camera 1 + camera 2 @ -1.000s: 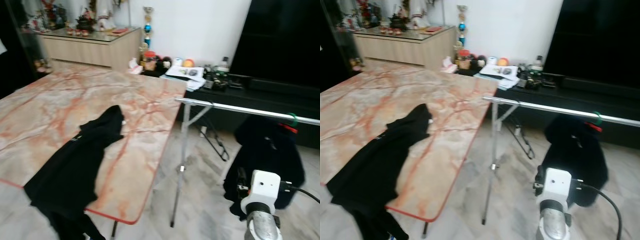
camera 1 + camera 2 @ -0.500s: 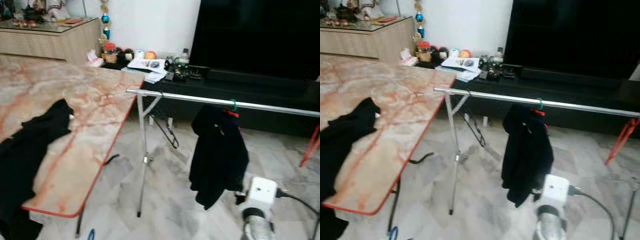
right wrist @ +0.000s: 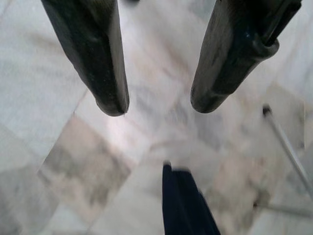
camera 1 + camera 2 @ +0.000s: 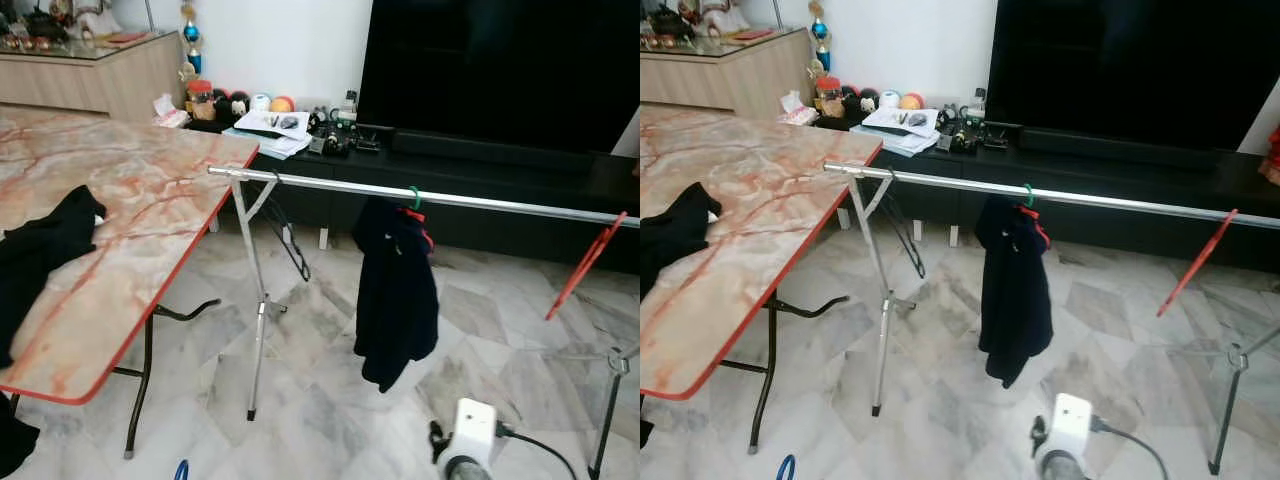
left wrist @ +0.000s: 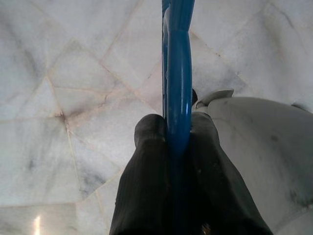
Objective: Hang hanger
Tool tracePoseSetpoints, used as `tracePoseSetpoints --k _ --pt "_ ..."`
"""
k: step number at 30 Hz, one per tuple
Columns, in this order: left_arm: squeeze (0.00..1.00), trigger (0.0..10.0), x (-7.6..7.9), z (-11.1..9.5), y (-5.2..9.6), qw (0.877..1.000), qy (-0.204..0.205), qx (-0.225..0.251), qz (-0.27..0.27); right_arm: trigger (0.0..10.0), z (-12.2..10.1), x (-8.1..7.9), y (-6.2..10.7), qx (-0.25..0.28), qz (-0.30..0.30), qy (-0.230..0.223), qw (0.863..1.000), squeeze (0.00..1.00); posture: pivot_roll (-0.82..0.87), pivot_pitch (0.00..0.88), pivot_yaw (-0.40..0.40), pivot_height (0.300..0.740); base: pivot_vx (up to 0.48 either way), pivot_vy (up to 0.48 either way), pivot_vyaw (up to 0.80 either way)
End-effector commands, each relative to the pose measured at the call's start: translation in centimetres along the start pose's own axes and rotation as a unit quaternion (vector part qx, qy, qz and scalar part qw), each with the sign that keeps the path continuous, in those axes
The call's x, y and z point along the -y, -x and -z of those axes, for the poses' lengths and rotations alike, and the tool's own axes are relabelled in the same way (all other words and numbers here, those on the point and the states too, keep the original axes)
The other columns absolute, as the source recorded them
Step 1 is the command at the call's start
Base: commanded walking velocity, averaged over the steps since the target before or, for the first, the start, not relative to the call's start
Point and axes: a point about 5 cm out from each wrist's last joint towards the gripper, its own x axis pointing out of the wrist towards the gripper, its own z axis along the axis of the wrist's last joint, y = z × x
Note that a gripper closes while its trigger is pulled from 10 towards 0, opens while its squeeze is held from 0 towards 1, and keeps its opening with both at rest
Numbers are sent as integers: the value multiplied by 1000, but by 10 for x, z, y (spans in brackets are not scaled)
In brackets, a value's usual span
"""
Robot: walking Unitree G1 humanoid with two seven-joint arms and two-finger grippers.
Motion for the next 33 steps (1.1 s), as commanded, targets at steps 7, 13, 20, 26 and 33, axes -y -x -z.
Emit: tracePoseSetpoints --k 7,13,20,26,33 --pt "0 10000 6 1 -1 1000 2 -3 2 10000 36 3 7 -51 -14 18 998 0 102 0 9 740 0 -311 0" --pt "0 10000 6 2 -1 1000 -4 -5 4 10000 45 6 9 -55 -12 8 998 0 95 0 12 740 0 -312 0" --pt "0 10000 5 3 0 1000 -4 -3 -7 10000 53 16 12 -64 4 7 998 0 94 0 12 740 0 -218 0" --pt "0 10000 5 3 0 1000 -13 -4 -7 10000 50 19 11 -56 13 -9 998 0 91 0 19 740 0 0 -645" --pt "0 10000 4 1 0 1000 -22 0 -10 10000 44 16 9 -46 3 -1 999 0 93 0 19 740 0 0 0"
